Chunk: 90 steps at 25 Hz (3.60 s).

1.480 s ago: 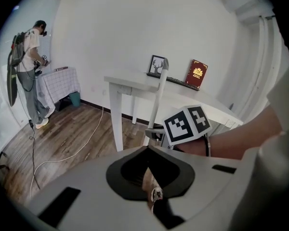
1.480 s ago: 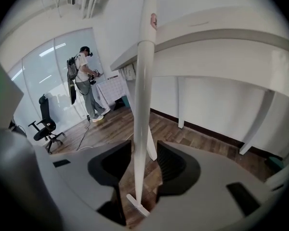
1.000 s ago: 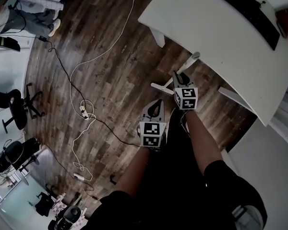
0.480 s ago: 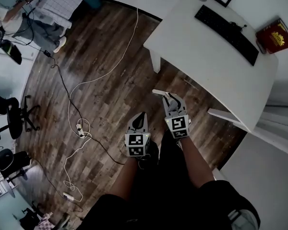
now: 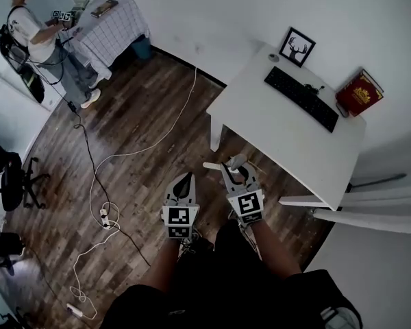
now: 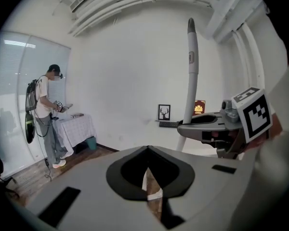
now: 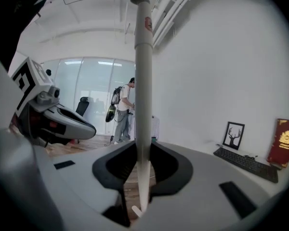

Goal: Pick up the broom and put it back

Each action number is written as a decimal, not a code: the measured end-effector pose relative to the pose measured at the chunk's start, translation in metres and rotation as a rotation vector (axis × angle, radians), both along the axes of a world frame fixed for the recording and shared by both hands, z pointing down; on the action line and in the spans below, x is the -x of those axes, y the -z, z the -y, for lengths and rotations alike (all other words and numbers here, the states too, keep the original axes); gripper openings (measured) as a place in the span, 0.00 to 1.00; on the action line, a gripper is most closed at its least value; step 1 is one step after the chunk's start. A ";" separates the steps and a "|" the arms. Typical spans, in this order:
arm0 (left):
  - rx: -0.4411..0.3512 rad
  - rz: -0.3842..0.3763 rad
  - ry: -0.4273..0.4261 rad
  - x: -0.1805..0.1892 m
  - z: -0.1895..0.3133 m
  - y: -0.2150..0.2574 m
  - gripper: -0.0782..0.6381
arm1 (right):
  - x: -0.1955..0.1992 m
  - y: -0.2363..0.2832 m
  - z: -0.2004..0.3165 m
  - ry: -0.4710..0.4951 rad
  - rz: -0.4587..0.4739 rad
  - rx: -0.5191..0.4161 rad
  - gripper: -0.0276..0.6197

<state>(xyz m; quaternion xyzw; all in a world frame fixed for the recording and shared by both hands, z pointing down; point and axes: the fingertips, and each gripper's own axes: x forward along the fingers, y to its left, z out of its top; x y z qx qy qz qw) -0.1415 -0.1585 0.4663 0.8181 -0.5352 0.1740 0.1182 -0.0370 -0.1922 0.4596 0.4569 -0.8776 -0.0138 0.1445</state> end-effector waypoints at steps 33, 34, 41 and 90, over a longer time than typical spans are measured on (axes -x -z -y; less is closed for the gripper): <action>-0.120 -0.117 0.017 0.011 -0.020 0.054 0.11 | 0.018 0.056 -0.041 -0.029 0.050 -0.040 0.20; -0.119 -0.105 0.011 0.013 -0.021 0.054 0.11 | 0.018 0.055 -0.040 -0.029 0.061 -0.041 0.20; -0.149 -0.072 0.045 0.056 -0.041 0.063 0.11 | 0.032 0.068 -0.022 -0.080 0.099 -0.036 0.20; 0.014 0.075 -0.286 0.107 0.080 0.004 0.11 | 0.092 -0.029 0.094 -0.405 0.220 0.087 0.20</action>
